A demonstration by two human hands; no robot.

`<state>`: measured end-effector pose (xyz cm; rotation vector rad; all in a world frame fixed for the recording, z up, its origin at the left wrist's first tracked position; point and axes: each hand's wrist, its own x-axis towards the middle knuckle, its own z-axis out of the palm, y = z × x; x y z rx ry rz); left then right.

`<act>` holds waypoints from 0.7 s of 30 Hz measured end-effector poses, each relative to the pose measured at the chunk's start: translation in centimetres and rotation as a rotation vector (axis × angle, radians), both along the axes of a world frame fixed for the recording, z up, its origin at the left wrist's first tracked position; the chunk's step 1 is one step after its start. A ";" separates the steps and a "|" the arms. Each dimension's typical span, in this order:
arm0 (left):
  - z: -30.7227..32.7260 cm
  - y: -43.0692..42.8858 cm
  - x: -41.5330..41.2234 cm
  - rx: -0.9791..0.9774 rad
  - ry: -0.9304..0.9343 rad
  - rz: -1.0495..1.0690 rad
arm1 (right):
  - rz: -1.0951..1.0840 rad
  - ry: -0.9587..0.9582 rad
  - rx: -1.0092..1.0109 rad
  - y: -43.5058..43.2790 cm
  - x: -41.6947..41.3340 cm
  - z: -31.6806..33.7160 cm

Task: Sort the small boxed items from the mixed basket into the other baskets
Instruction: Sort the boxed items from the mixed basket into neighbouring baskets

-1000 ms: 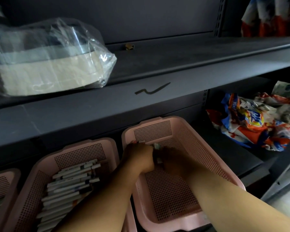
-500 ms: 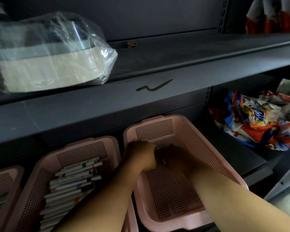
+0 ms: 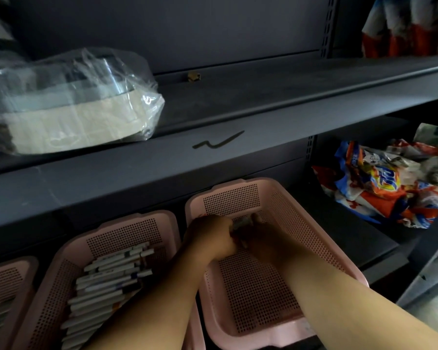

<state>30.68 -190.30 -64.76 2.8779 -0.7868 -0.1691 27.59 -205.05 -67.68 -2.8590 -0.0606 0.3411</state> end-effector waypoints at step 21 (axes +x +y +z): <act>6.5 7.4 -3.0 -0.702 0.000 0.093 | -0.108 -0.271 0.549 2.9 -4.8 10.9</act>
